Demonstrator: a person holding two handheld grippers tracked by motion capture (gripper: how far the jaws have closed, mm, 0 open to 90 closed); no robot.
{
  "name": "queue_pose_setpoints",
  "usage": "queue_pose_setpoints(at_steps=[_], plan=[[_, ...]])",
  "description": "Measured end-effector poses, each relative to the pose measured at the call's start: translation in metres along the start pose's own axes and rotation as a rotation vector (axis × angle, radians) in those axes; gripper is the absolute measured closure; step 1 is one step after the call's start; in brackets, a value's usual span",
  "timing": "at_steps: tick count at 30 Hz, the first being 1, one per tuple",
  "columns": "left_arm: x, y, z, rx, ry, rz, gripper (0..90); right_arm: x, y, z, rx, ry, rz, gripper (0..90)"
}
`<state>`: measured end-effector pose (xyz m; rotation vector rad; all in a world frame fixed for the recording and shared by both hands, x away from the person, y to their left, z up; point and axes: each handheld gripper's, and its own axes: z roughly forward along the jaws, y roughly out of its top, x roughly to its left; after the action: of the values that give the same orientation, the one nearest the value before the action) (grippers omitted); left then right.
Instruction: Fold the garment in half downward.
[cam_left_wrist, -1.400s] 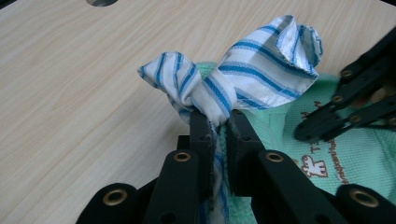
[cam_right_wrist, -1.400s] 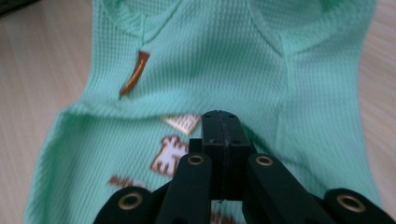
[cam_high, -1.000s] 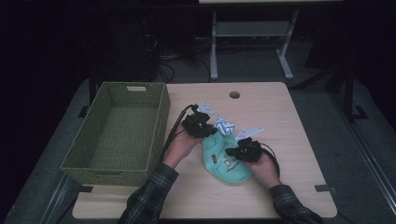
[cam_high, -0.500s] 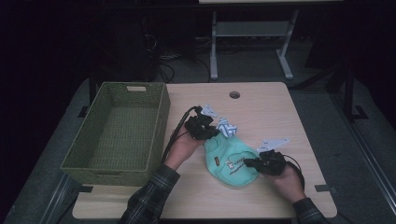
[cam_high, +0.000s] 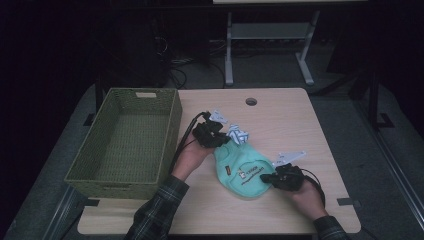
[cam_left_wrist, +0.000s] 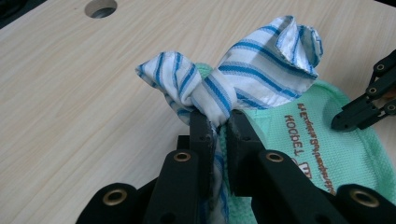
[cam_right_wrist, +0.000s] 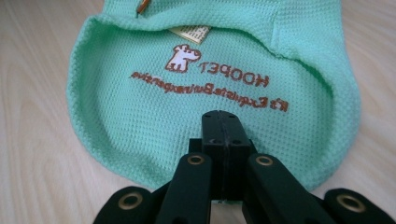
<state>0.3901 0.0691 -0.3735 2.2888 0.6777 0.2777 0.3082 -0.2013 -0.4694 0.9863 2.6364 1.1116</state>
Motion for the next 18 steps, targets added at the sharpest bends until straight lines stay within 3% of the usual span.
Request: queue_pose_setpoints(at_steps=[8,18], plan=[[-0.008,0.0,-0.003,0.022,0.007,0.043,82.0,0.002,0.012,0.012,-0.002,0.003,-0.018,90.0],[-0.033,0.001,0.013,0.058,-0.016,0.114,81.9,0.002,0.011,0.01,0.001,0.002,-0.013,89.9]])
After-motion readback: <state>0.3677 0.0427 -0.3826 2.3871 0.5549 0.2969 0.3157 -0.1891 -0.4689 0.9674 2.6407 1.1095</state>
